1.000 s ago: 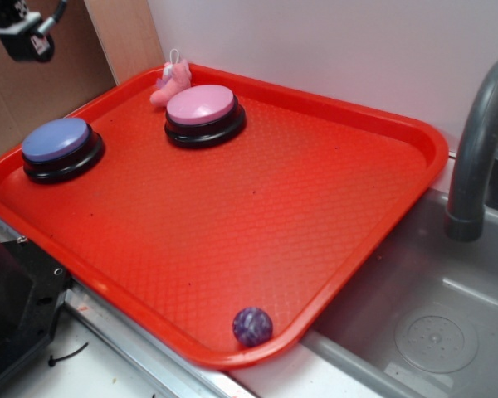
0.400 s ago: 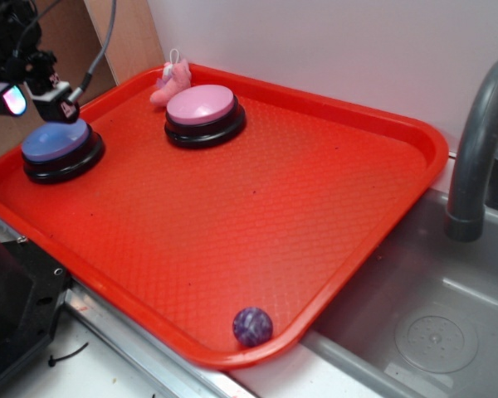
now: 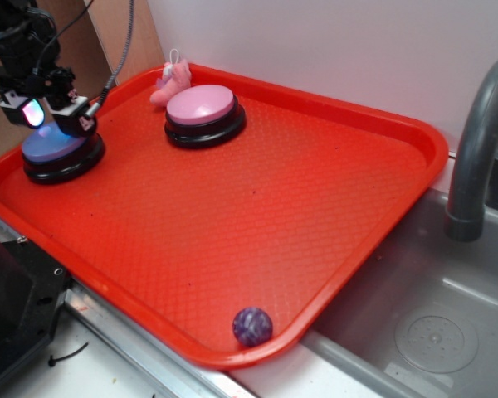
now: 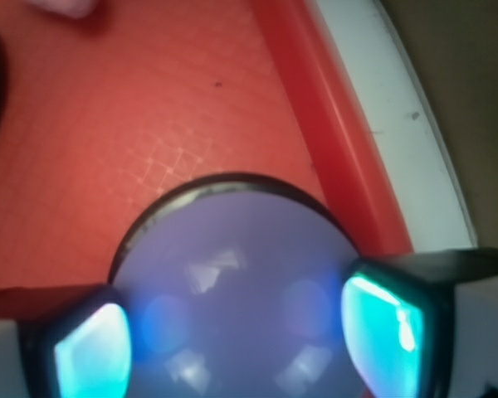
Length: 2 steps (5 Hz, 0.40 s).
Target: Push the purple button.
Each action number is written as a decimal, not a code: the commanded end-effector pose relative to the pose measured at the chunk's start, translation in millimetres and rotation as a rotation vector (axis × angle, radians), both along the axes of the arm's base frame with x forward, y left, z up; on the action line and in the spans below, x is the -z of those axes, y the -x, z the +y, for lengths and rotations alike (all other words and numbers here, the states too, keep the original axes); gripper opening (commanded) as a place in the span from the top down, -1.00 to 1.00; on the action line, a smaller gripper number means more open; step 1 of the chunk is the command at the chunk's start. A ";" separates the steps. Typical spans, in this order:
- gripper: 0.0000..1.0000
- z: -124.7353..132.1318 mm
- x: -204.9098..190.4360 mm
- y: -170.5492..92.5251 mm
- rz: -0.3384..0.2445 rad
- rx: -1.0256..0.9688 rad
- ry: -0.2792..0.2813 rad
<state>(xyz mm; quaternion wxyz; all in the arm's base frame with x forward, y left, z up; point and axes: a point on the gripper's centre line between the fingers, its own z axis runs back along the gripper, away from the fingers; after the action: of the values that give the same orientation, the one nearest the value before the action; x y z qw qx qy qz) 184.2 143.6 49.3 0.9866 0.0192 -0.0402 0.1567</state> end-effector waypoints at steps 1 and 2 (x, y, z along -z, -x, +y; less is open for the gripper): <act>-1.00 4.4 0.5 -1.1 0.030 0.034 -0.002; -1.00 4.3 -18.5 1.9 0.050 0.046 -0.010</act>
<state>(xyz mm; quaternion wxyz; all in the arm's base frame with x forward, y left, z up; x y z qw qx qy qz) 176.1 140.2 52.8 0.9910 0.0115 0.0133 0.1328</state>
